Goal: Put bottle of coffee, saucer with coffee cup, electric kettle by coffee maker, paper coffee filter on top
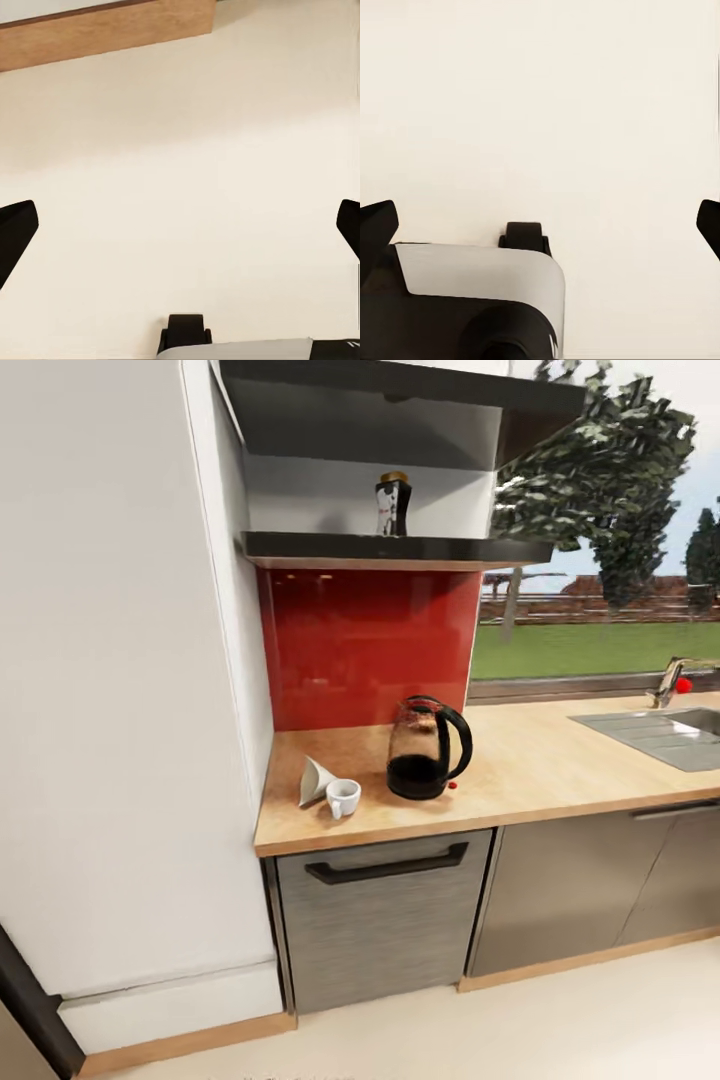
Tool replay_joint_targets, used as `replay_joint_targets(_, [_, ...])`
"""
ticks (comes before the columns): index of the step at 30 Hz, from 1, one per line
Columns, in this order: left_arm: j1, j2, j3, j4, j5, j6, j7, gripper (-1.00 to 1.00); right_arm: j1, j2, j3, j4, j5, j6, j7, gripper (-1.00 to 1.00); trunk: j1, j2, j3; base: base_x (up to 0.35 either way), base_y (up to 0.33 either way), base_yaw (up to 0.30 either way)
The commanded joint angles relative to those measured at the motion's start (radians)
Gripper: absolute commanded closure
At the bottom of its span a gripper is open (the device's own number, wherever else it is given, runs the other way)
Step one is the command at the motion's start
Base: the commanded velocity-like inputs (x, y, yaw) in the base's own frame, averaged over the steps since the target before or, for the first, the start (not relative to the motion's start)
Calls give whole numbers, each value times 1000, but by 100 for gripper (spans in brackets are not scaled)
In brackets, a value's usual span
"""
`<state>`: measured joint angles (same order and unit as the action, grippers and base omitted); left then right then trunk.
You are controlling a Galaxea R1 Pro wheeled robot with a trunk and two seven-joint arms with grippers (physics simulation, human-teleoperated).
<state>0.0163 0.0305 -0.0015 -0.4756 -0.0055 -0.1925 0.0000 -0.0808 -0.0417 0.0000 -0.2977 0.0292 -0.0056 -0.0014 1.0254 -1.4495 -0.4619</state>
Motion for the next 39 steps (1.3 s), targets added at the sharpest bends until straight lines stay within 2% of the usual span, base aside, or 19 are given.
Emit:
replay_joint_targets(1, [1,0,0,-2,-1,-2,0,-100,-1,0,0,0,3,-1,0,-100,0,0,-1,-233,4,-205])
replay_joint_targets(8, [1,0,0,-2,-1,-2,0,-100,-1,0,0,0,3,-1,0,-100,0,0,-1,-210,1,-57])
replay_joint_targets(13, [1,0,-4,-10,2,-8,0,-100,-1,0,-1,0,3,-1,0,-100,0,0,-1,-8,0,-1])
replay_joint_targets(15, [1,-8,-6,-28,3,-12,-1,-100,-1,-1,-2,0,3,-2,0,-100,0,0,-1,-2,0,0])
replay_joint_targets(20, [1,-43,-8,-137,3,-11,-36,-100,-1,-1,-2,0,3,-2,0,-100,0,0,-1,0,0,0])
replay_joint_targets(22, [1,-70,-11,-226,3,-2,-70,-100,-1,-1,-2,0,3,-2,0,-100,0,0,-1,0,0,0])
replay_joint_targets(23, [1,-70,-11,-226,3,-2,-70,-100,-1,-1,-2,0,3,-2,0,-100,0,0,-1,0,0,0])
replay_joint_targets(25, [1,-99,-19,-311,3,35,-92,-100,-1,-1,-2,0,3,-2,0,-100,0,0,-1,0,0,0])
replay_joint_targets(27, [1,-108,-24,-339,3,54,-97,-100,-1,-1,-2,0,3,-2,0,-100,0,0,-1,0,0,0])
replay_joint_targets(28, [1,-128,-37,-398,3,99,-104,-100,-1,-1,-2,1,3,-2,0,-100,0,0,-1,0,0,0])
replay_joint_targets(32, [1,-165,-85,-530,4,199,-111,-100,-1,-1,-2,1,3,-2,0,-100,0,0,-1,0,0,0])
replay_joint_targets(37, [1,-195,-192,-702,6,321,-113,-100,-1,-1,-2,2,3,-2,-1,-100,0,0,-1,0,0,0])
replay_joint_targets(38, [1,-205,-226,-771,7,373,-112,-100,-1,-1,-2,2,3,-2,0,-100,0,0,-1,0,0,0])
replay_joint_targets(39, [1,-205,-239,-806,7,399,-112,-100,-1,-1,-2,2,3,-2,-1,-100,0,0,-1,0,0,0])
